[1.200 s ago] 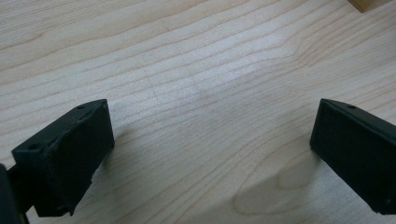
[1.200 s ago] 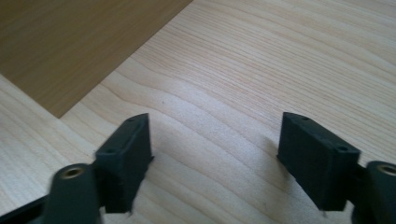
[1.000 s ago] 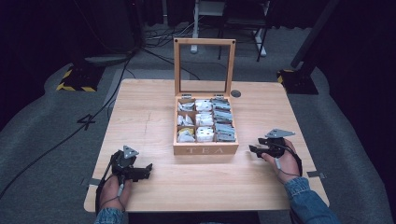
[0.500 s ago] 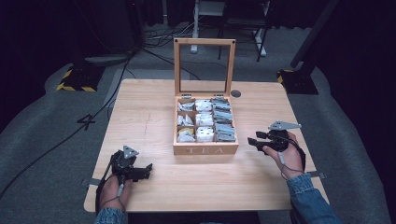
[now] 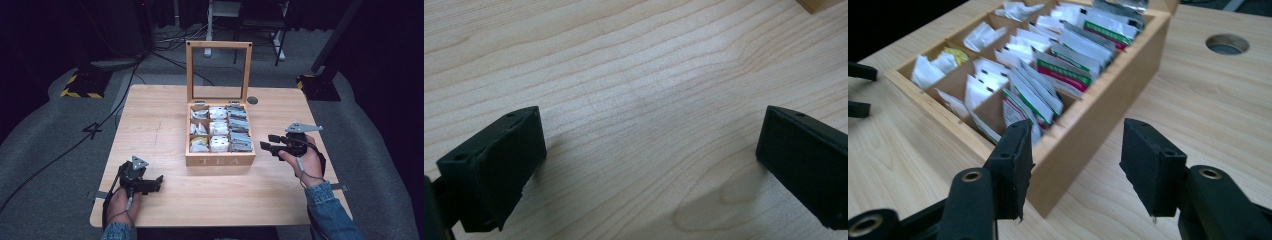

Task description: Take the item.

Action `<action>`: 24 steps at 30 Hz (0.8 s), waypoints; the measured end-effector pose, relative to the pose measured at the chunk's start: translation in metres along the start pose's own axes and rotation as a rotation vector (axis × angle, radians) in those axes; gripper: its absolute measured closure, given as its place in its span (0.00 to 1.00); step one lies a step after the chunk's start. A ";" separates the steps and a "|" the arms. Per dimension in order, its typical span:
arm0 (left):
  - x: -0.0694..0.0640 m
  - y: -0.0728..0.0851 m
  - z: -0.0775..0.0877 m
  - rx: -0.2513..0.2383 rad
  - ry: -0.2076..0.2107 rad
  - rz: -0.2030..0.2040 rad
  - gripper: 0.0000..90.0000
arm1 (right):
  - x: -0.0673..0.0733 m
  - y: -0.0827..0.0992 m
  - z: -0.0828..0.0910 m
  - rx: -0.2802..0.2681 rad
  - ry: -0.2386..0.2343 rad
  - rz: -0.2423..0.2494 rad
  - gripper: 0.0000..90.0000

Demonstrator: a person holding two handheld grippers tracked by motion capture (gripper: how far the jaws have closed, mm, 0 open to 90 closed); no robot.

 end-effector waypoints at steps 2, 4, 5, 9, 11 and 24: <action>0.000 0.000 0.000 0.000 0.000 0.000 0.00 | 0.008 -0.007 -0.001 -0.012 -0.014 0.007 0.52; 0.000 0.000 0.000 0.000 0.000 0.000 0.00 | 0.013 -0.011 -0.002 -0.017 -0.025 0.007 0.52; 0.000 0.000 0.000 0.000 0.000 0.000 0.00 | 0.013 -0.011 -0.002 -0.017 -0.025 0.007 0.52; 0.000 0.000 0.000 0.000 0.000 0.000 0.00 | 0.023 -0.019 -0.005 -0.024 -0.047 0.015 0.51; 0.000 0.000 0.000 0.000 0.000 0.000 0.00 | 0.027 -0.021 -0.006 -0.020 -0.060 0.011 0.51; -0.001 0.001 0.000 -0.005 0.000 0.008 0.00 | 0.066 -0.042 -0.021 -0.028 -0.168 0.058 0.53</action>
Point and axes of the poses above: each handheld gripper's, and its own axes: z roughly backward along the jaws, y roughly out of its underside, x roughly to its left, the point moved 8 cm from there along -z, roughly forward along the jaws, and after that the axes turned 10 degrees about y, right-handed, at the moved point
